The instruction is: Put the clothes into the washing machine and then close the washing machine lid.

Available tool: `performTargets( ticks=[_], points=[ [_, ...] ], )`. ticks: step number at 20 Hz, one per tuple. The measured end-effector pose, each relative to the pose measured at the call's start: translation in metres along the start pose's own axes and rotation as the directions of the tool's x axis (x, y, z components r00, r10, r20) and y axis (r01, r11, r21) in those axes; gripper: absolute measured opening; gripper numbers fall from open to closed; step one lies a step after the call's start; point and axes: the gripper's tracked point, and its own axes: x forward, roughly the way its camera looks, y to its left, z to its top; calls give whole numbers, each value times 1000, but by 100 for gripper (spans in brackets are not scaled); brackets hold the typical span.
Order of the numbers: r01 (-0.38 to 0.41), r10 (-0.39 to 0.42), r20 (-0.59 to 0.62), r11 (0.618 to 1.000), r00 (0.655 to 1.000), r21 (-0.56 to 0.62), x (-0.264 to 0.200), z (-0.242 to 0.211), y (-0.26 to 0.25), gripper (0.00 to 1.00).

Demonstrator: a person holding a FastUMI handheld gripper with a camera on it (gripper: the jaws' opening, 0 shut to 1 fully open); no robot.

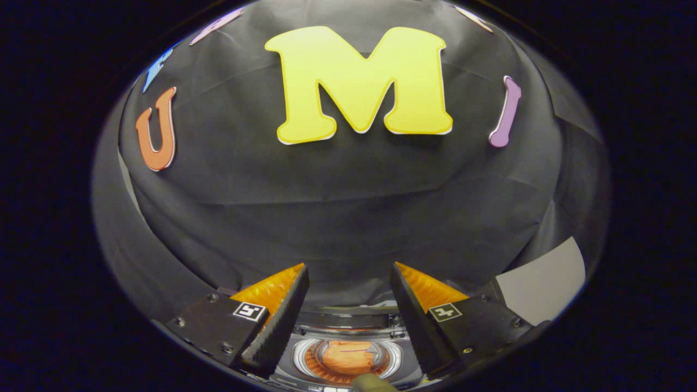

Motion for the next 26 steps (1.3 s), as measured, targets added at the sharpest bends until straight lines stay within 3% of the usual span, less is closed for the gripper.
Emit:
performTargets(
  ticks=[11, 16, 26],
  points=[
    [69, -69, -135, 998, 988, -5, 54, -51, -7, 94],
    [58, -58, -22, 998, 998, -15, 49, -49, -8, 97],
    [40, -40, -3, 999, 999, -21, 21, -65, -9, 97]
  ],
)
